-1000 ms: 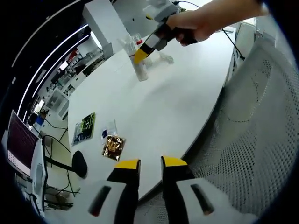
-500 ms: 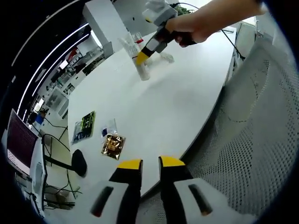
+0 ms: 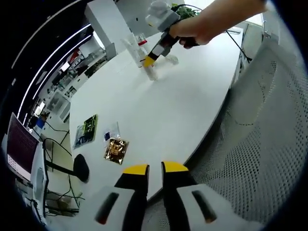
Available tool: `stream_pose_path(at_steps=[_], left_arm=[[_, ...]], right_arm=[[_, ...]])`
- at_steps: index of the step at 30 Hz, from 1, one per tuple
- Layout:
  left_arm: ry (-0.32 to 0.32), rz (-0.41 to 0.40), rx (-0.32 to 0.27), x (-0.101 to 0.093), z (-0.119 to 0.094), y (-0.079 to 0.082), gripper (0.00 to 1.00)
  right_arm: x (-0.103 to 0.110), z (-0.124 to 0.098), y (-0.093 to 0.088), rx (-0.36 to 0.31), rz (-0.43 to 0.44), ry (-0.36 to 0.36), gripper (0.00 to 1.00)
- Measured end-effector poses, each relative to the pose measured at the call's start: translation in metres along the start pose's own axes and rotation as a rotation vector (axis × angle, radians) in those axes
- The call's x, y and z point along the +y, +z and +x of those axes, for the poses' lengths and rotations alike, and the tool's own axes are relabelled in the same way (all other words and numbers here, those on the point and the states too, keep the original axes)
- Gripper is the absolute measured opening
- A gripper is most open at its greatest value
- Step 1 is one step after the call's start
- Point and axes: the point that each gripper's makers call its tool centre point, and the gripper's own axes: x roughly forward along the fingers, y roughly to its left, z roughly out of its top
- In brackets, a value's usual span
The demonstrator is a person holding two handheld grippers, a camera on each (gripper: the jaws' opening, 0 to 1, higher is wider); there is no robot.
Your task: Arrange the skincare products in the storage area until every visible bottle or jar stands upright without overlapping.
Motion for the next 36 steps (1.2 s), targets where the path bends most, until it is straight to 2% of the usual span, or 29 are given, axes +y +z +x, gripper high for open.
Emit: stream_pose_path(at_steps=[5, 8, 10, 20, 36], left_arm=[[-0.001, -0.001, 0.001, 0.000, 0.000, -0.001, 0.04], [-0.002, -0.001, 0.000, 0.000, -0.001, -0.001, 0.03], [-0.002, -0.002, 0.000, 0.000, -0.001, -0.001, 0.03], [-0.003, -0.005, 0.001, 0.000, 0.000, -0.002, 0.01], [-0.004, -0.008, 0.003, 0.000, 0.000, -0.003, 0.00]], right_arm=[[-0.016, 0.006, -0.006, 0.003, -0.038, -0.079, 0.14], [-0.022, 0.005, -0.004, -0.016, 0.001, -0.106, 0.14], [-0.023, 0.006, 0.000, -0.019, -0.016, -0.125, 0.14], [-0.030, 0.011, 0.003, -0.017, -0.025, -0.178, 0.14], [-0.038, 0.020, 0.009, -0.010, -0.028, -0.221, 0.15]])
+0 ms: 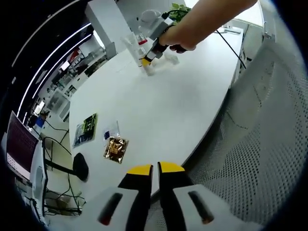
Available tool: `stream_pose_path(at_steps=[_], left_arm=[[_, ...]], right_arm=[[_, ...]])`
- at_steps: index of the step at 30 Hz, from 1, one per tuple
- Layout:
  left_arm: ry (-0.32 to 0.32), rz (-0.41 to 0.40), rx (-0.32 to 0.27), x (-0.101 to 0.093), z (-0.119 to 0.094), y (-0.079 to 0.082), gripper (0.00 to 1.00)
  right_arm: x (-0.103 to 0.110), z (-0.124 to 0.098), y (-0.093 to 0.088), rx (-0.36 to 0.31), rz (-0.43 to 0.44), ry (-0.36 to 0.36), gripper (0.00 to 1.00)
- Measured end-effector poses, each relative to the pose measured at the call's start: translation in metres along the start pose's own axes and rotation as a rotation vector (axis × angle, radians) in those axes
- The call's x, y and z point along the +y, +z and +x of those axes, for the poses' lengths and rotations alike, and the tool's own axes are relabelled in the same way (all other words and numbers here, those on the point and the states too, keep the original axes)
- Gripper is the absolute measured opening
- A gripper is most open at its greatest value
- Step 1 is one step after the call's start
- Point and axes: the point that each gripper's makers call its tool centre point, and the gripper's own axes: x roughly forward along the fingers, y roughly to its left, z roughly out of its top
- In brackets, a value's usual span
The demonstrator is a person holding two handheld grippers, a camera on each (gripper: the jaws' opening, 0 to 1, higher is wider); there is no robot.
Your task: Arrange the skincare products in the storage area until every visible bottle or jar stands upright without overlapping.
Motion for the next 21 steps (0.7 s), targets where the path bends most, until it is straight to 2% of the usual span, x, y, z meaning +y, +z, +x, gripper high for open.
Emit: stream_pose_path(at_steps=[13, 21], left_arm=[[0.000, 0.000, 0.004, -0.0002, -0.0004, -0.0006, 0.00], [0.004, 0.001, 0.000, 0.0000, -0.0010, 0.0004, 0.00]], right_arm=[[-0.0039, 0.0036, 0.0004, 0.014, 0.027, -0.024, 0.15], [-0.0037, 0.0058, -0.0012, 0.027, 0.067, -0.001, 0.18]])
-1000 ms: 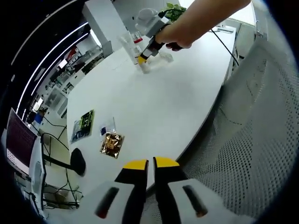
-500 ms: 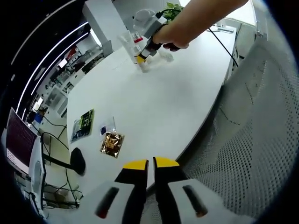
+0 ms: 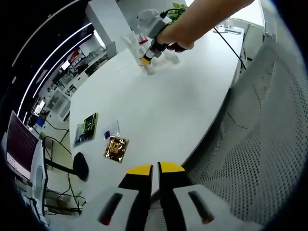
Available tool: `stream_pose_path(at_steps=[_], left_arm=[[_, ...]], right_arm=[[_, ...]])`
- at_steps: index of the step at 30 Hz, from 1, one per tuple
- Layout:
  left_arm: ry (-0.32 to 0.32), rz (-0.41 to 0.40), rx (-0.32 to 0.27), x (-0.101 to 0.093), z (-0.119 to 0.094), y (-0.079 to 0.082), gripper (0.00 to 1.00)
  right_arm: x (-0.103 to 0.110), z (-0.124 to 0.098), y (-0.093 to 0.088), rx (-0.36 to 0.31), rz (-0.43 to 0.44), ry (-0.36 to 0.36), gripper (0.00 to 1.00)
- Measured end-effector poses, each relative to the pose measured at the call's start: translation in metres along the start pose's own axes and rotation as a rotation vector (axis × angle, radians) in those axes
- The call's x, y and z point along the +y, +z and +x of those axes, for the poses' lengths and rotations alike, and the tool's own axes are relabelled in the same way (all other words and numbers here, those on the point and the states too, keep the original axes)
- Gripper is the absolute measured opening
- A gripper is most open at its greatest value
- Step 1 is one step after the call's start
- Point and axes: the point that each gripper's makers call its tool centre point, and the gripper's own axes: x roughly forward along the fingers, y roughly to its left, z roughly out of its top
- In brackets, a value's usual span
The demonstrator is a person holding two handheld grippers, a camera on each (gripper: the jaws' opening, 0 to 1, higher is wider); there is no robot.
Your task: Arrange the skincare products in the storage area until every visible bottle or jar stands upright without overlapping.
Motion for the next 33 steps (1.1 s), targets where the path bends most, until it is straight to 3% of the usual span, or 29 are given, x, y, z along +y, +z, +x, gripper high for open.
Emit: stream_pose_path(at_steps=[6, 10, 12, 33], left_arm=[[0.000, 0.003, -0.004, 0.000, -0.001, 0.001, 0.00], [-0.003, 0.005, -0.001, 0.000, 0.000, 0.000, 0.00], [-0.002, 0.004, 0.000, 0.000, -0.001, 0.000, 0.00], [-0.005, -0.001, 0.005, 0.000, -0.001, -0.001, 0.00]], right_arm=[[-0.001, 0.007, -0.003, 0.029, 0.008, 0.001, 0.22], [-0.001, 0.009, -0.003, 0.032, 0.016, -0.002, 0.17], [-0.001, 0.014, -0.007, 0.057, 0.066, 0.000, 0.16], [-0.017, 0.021, 0.000, 0.055, 0.159, -0.121, 0.15]])
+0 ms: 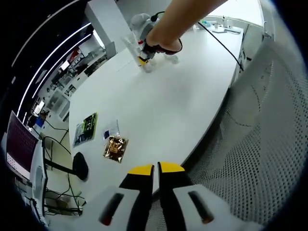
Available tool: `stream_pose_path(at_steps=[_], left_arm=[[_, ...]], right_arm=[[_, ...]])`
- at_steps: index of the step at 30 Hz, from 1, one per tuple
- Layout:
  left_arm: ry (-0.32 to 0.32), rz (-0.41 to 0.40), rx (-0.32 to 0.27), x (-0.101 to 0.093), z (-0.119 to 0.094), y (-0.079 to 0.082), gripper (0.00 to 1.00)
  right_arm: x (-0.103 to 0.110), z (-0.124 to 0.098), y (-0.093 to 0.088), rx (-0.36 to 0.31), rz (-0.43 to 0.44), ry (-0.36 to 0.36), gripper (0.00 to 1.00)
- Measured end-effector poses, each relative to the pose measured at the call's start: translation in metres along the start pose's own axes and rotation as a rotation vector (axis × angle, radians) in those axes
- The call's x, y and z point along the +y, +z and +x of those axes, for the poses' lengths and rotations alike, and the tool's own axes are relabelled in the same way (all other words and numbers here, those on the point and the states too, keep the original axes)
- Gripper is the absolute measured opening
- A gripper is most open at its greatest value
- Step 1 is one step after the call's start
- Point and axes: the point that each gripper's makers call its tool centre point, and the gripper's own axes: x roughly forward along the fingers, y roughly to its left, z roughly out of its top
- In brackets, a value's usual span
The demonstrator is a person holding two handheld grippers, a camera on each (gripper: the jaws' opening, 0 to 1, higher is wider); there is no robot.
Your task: Arrange the skincare products in the storage area until every visible bottle or jar stands upright without overlapping.
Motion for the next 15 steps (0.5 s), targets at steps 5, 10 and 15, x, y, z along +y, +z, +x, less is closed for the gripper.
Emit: stream_pose_path(at_steps=[5, 10, 15], left_arm=[[-0.001, -0.001, 0.001, 0.000, 0.001, 0.000, 0.00], [-0.005, -0.002, 0.006, 0.000, 0.001, -0.001, 0.00], [0.000, -0.003, 0.004, 0.001, 0.001, -0.001, 0.00]], right_arm=[[-0.007, 0.013, 0.003, 0.005, 0.016, -0.020, 0.15], [-0.008, 0.015, 0.002, 0.011, 0.036, -0.023, 0.16], [-0.006, 0.008, -0.003, 0.020, 0.063, -0.018, 0.24]])
